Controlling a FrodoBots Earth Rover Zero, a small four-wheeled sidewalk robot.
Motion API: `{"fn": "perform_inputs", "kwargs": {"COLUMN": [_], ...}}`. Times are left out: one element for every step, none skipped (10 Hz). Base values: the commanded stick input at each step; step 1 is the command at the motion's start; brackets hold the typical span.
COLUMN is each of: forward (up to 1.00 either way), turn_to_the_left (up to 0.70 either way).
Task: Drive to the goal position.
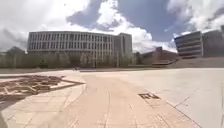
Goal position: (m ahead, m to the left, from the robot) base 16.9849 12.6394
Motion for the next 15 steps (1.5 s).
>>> {"fn": "perform_inputs", "kwargs": {"forward": [0.7, 0.7, 0.7, 0.7, 0.7, 0.7, 0.7, 0.7, 0.7, 0.7, 0.7, 0.7, 0.7, 0.7, 0.7], "turn_to_the_left": [0.02, 0.02, 0.02, 0.02, 0.02, 0.02, 0.02, 0.02, 0.02, 0.02, 0.02, 0.02, 0.02, 0.02, 0.02]}}
